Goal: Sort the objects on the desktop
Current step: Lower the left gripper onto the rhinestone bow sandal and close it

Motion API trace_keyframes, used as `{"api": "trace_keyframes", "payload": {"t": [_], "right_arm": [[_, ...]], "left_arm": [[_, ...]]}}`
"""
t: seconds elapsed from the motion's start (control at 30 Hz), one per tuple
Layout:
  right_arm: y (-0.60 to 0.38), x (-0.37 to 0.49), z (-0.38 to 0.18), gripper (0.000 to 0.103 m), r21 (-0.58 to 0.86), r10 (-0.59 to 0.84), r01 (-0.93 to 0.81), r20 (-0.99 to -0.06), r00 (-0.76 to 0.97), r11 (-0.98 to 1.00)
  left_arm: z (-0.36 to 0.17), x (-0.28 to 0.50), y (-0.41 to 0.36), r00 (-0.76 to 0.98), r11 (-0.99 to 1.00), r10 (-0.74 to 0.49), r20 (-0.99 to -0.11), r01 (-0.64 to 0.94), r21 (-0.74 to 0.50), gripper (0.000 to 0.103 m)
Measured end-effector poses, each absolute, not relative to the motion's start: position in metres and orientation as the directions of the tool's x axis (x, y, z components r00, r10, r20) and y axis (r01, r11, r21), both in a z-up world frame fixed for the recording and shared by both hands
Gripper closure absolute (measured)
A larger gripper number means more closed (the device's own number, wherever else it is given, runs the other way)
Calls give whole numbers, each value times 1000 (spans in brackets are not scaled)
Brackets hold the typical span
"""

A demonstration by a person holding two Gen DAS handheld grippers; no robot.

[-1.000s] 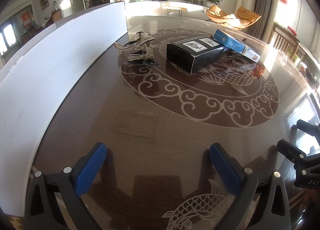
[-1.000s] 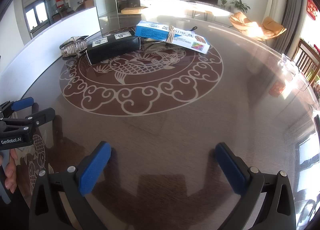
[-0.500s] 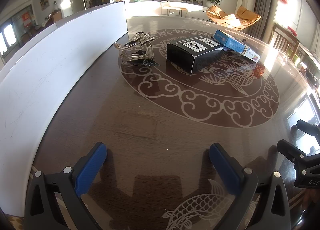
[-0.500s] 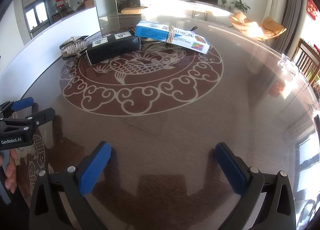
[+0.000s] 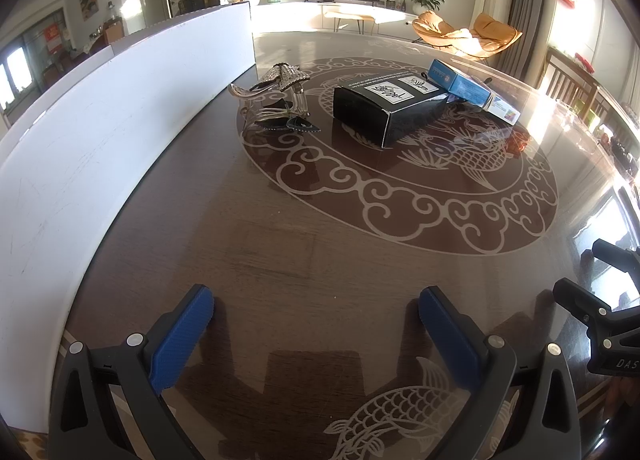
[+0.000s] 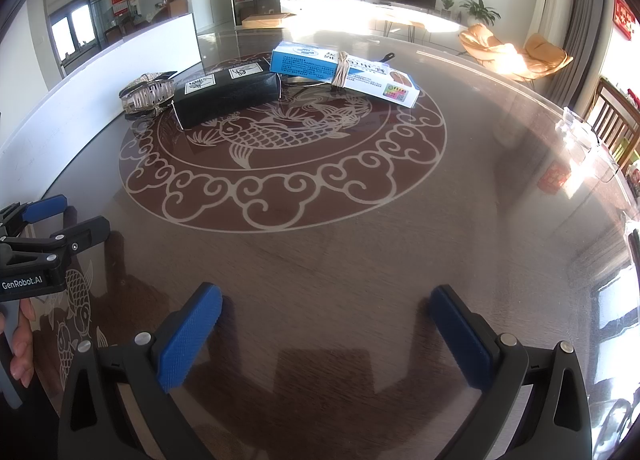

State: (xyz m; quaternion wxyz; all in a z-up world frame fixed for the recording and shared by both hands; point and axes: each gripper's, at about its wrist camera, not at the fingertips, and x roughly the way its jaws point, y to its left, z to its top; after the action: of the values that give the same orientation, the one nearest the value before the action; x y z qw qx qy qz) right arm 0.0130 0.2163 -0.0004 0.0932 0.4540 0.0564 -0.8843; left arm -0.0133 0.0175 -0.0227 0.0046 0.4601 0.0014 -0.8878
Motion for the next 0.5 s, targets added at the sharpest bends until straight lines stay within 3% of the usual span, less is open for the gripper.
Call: {"api": "trace_keyframes", "payload": {"t": [0.2,0.5], "right_arm": [[216,13,0,0,-15,-114,216,-814,-570,-976],[216,13,0,0,-15,-114,216,-813,-570,-976]], "left_arm": [[-21,-40,8,-558,-1000,14,-830,-26,1,0],[-18,-127,-16,-542,-999,-26,-840,45,2,0]]}}
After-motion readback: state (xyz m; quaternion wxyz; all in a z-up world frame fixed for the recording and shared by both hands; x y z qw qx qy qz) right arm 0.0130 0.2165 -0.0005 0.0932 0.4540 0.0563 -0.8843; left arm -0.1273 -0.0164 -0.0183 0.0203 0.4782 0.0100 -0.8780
